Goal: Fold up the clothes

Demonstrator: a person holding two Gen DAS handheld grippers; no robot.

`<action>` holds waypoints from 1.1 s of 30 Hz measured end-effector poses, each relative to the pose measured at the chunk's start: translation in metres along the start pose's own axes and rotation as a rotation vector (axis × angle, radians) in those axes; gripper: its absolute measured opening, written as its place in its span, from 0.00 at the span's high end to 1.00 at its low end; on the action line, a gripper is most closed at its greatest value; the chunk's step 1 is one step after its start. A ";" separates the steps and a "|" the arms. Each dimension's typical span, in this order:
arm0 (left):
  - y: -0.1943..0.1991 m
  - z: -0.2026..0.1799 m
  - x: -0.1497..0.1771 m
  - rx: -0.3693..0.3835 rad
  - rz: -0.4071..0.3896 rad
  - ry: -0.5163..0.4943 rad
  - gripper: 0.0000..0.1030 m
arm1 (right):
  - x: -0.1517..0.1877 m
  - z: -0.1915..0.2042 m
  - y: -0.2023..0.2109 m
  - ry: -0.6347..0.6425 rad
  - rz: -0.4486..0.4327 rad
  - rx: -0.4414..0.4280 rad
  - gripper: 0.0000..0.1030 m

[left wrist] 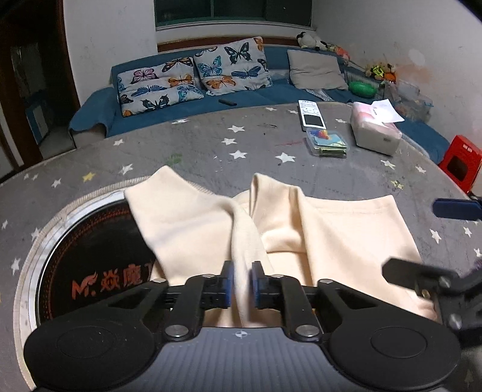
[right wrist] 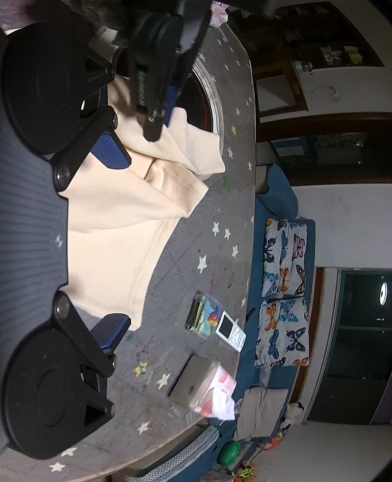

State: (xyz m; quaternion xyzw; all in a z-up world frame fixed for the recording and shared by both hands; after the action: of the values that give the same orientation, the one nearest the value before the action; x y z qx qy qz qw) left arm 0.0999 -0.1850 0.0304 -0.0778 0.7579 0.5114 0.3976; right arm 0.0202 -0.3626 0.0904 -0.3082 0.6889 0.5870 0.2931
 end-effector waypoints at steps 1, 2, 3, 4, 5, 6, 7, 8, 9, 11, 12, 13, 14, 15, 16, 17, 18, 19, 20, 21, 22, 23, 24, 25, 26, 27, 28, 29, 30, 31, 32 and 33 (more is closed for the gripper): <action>0.004 0.003 0.002 -0.001 -0.009 0.004 0.89 | -0.002 0.002 -0.002 0.004 -0.001 -0.008 0.04; 0.007 0.006 0.004 -0.002 -0.018 0.009 0.91 | -0.004 0.004 -0.005 0.009 0.000 -0.014 0.06; 0.011 0.009 0.006 -0.005 -0.025 0.017 0.92 | -0.007 0.007 -0.009 0.014 0.002 -0.021 0.08; 0.015 0.013 0.008 -0.006 -0.031 0.029 0.92 | -0.009 0.010 -0.013 0.020 0.004 -0.029 0.08; 0.019 0.016 0.010 -0.007 -0.038 0.040 0.92 | -0.011 0.014 -0.018 0.026 0.007 -0.037 0.10; 0.023 0.020 0.012 -0.008 -0.044 0.051 0.92 | -0.014 0.018 -0.024 0.032 0.012 -0.049 0.13; 0.027 0.023 0.013 -0.011 -0.049 0.060 0.92 | -0.017 0.022 -0.030 0.033 0.019 -0.061 0.14; 0.030 0.026 0.015 -0.014 -0.054 0.070 0.93 | -0.019 0.025 -0.036 0.031 0.025 -0.073 0.17; 0.034 0.030 0.017 -0.017 -0.059 0.079 0.93 | -0.021 0.027 -0.041 0.029 0.032 -0.085 0.21; 0.039 0.035 0.020 -0.021 -0.062 0.095 0.93 | -0.024 0.033 -0.052 0.019 0.047 -0.104 0.26; 0.040 0.038 0.020 -0.025 -0.061 0.099 0.93 | -0.026 0.035 -0.057 0.016 0.053 -0.108 0.30; 0.042 0.040 0.021 -0.028 -0.061 0.103 0.93 | -0.027 0.037 -0.063 0.014 0.059 -0.105 0.33; 0.043 0.041 0.020 -0.026 -0.061 0.104 0.92 | -0.028 0.038 -0.069 0.011 0.067 -0.102 0.39; 0.042 0.040 0.017 -0.024 -0.065 0.103 0.92 | -0.028 0.038 -0.075 0.008 0.077 -0.101 0.43; 0.042 0.040 0.014 -0.022 -0.068 0.102 0.91 | -0.028 0.038 -0.079 0.003 0.083 -0.105 0.46; 0.041 0.040 0.011 -0.020 -0.072 0.101 0.87 | -0.027 0.037 -0.082 -0.003 0.088 -0.112 0.53; 0.041 0.040 0.008 -0.018 -0.075 0.099 0.79 | -0.027 0.037 -0.084 -0.009 0.093 -0.119 0.57; 0.040 0.040 0.005 -0.016 -0.079 0.098 0.74 | -0.026 0.036 -0.087 -0.015 0.098 -0.125 0.59; 0.036 0.039 0.001 -0.015 -0.084 0.095 0.62 | -0.025 0.035 -0.090 -0.021 0.103 -0.132 0.65; 0.032 0.039 -0.002 -0.020 -0.086 0.095 0.53 | -0.025 0.034 -0.091 -0.026 0.103 -0.137 0.76; 0.028 0.038 -0.005 -0.024 -0.087 0.095 0.53 | -0.025 0.032 -0.089 -0.030 0.099 -0.142 0.79; 0.022 0.039 -0.010 -0.022 -0.085 0.095 0.53 | -0.024 0.031 -0.088 -0.034 0.096 -0.147 0.83; 0.018 0.039 -0.015 -0.015 -0.086 0.096 0.53 | -0.024 0.028 -0.085 -0.036 0.089 -0.143 0.87; 0.013 0.040 -0.019 -0.009 -0.086 0.097 0.53 | -0.023 0.025 -0.082 -0.038 0.081 -0.134 0.89; 0.009 0.041 -0.023 -0.002 -0.087 0.099 0.53 | -0.023 0.023 -0.079 -0.040 0.073 -0.126 0.92; 0.003 0.042 -0.028 0.002 -0.088 0.100 0.53 | -0.022 0.020 -0.076 -0.042 0.065 -0.117 0.92; -0.003 0.043 -0.030 0.007 -0.083 0.102 0.53 | -0.022 0.016 -0.073 -0.048 0.057 -0.110 0.92; -0.009 0.044 -0.033 0.012 -0.078 0.104 0.53 | -0.022 0.011 -0.069 -0.056 0.051 -0.103 0.93; -0.017 0.046 -0.035 0.018 -0.064 0.112 0.53 | -0.022 0.006 -0.065 -0.064 0.044 -0.097 0.93; -0.023 0.047 -0.036 0.019 -0.053 0.114 0.53 | -0.021 0.001 -0.061 -0.072 0.037 -0.091 0.93; -0.029 0.048 -0.037 0.020 -0.042 0.116 0.53 | -0.021 -0.003 -0.056 -0.080 0.029 -0.081 0.93; -0.033 0.048 -0.037 0.022 -0.037 0.110 0.54 | -0.020 -0.008 -0.052 -0.088 0.021 -0.070 0.93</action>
State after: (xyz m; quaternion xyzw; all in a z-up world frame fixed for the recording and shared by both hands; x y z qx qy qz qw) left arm 0.1671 -0.1710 0.0243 -0.1154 0.7826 0.4906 0.3654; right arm 0.0729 -0.3752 0.0740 -0.2848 0.6575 0.6269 0.3059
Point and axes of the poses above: each gripper's, at about its wrist camera, not at the fingertips, and y roughly against the way its jaws point, z to its left, x to its underside, the point moved 2 cm from there along -y, roughly the way its jaws point, and after that the axes turned 12 degrees about x, right-handed, at the moved point
